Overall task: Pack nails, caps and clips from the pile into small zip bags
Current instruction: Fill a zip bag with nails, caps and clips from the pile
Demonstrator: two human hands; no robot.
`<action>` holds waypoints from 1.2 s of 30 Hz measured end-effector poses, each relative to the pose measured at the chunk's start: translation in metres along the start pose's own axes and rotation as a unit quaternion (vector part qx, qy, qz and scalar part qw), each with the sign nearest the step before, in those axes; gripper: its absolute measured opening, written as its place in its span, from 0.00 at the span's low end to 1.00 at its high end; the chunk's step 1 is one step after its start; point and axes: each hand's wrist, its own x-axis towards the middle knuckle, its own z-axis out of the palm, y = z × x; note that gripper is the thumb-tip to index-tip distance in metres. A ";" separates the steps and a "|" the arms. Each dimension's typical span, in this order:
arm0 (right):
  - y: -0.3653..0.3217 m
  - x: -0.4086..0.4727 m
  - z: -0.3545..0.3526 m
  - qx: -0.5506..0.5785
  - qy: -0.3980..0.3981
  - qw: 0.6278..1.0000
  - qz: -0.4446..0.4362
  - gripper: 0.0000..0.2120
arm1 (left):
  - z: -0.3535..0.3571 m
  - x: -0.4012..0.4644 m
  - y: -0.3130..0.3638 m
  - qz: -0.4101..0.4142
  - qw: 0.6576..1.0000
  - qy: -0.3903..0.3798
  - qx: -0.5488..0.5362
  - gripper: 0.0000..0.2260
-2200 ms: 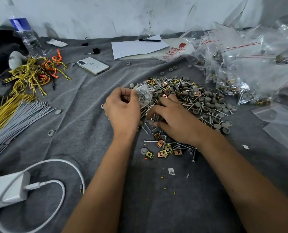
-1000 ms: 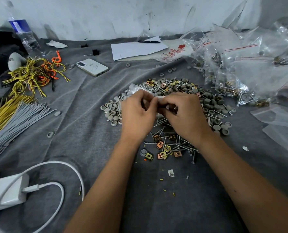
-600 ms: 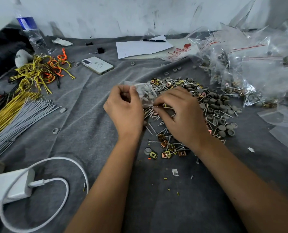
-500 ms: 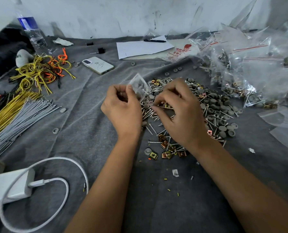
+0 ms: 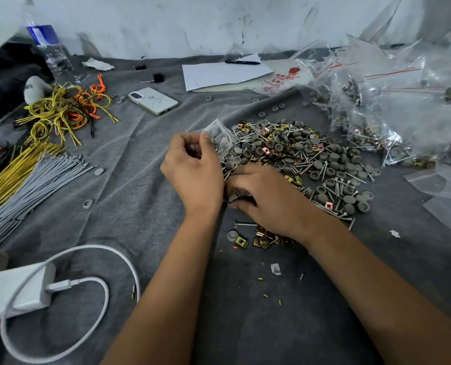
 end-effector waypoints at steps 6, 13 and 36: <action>0.009 -0.003 -0.014 0.008 0.148 0.988 0.038 0.11 | 0.003 0.000 -0.004 -0.011 0.999 -0.050 -0.002 0.08; 0.012 -0.006 -0.024 0.025 0.287 0.958 0.009 0.05 | 0.010 -0.009 -0.005 0.021 0.977 -0.210 -0.001 0.06; 0.016 -0.005 -0.021 0.029 0.203 0.978 0.036 0.16 | 0.008 0.005 -0.013 -0.061 0.990 -0.112 -0.051 0.09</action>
